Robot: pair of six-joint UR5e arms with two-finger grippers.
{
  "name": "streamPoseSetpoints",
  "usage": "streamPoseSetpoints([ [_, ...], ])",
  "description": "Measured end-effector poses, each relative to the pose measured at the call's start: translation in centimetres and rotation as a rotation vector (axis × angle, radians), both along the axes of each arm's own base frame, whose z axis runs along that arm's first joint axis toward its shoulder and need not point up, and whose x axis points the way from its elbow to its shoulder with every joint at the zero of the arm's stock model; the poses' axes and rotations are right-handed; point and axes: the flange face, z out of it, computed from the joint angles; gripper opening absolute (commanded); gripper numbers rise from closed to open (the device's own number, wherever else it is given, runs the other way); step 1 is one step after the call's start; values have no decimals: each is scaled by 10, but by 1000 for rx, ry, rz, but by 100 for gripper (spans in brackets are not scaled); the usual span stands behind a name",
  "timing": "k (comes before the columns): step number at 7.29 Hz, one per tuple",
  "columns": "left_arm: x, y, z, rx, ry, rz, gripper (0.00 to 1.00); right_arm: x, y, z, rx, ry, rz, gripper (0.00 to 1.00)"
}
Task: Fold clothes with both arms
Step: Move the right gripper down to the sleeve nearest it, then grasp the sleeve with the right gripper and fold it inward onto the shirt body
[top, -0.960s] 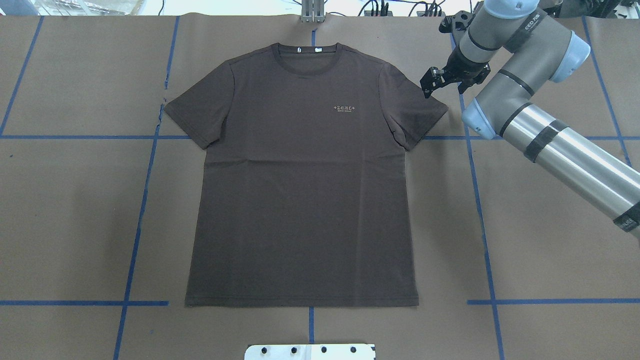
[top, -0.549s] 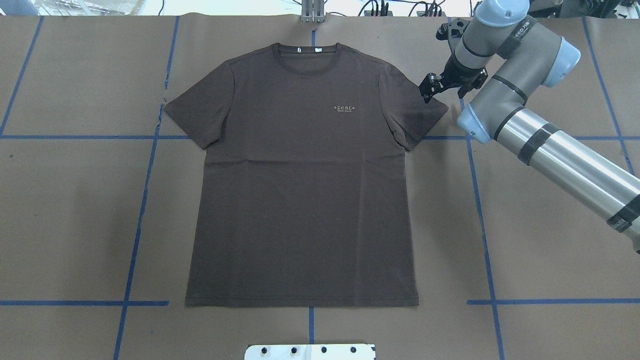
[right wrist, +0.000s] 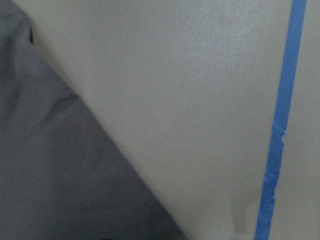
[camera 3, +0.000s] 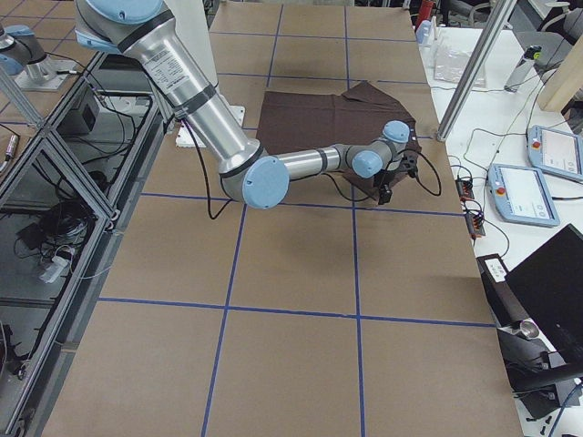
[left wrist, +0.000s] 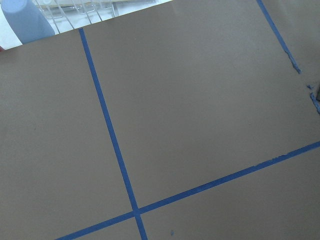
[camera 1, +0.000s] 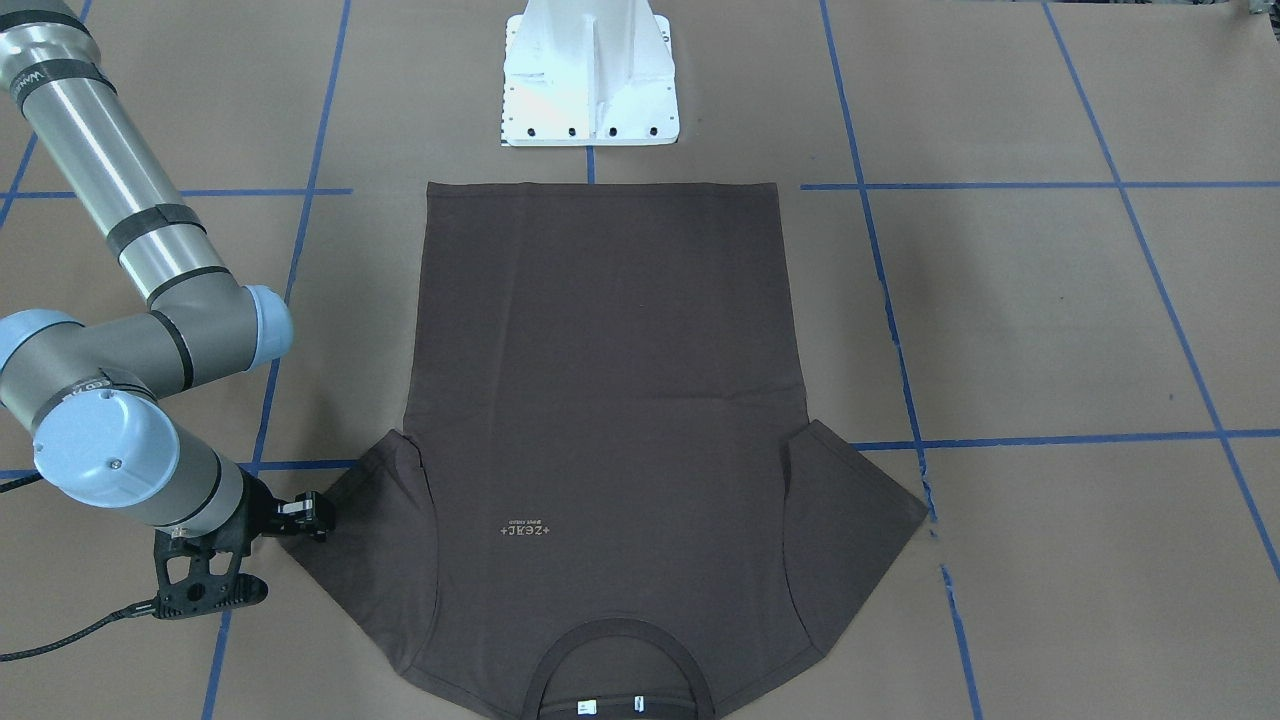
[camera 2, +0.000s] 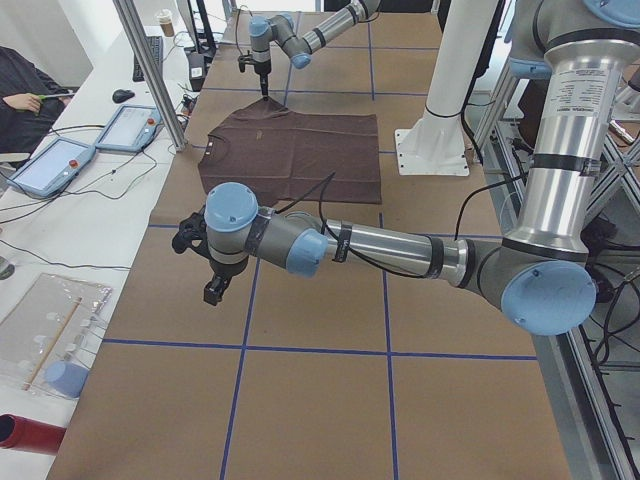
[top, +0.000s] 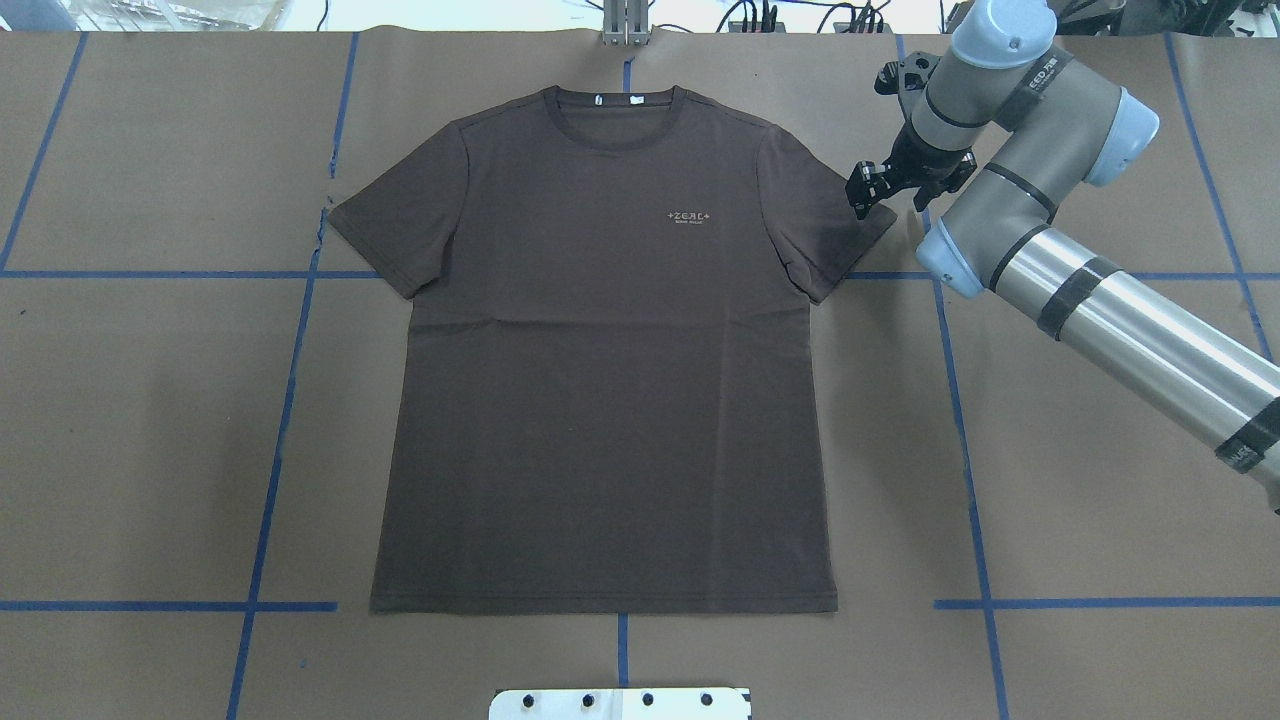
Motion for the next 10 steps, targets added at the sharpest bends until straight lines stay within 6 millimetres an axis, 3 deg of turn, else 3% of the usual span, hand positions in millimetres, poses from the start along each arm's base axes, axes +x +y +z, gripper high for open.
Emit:
streamPoseSetpoints([
  [2, 0, 0, 1, -2, 0, 0, 100, -2, 1, 0, -1, 1, -3, 13],
  [3, 0, 0, 1, -2, -1, 0, 100, -4, 2, 0, 0, 0, -5, 1],
  [6, 0, -1, -1, 0, -1, 0, 100, -4, 2, -5, 11, -11, -8, 0],
  [7, 0, -2, -1, 1, -1, 0, 100, -4, 2, -15, 25, -22, -9, 0],
  [8, 0, -2, -2, 1, -1, 0, 100, -3, 3, -34, 53, -43, -10, 0],
  [10, 0, -2, -2, 2, -1, -1, 100, -6, 7, -90, 133, -99, -14, 0],
])
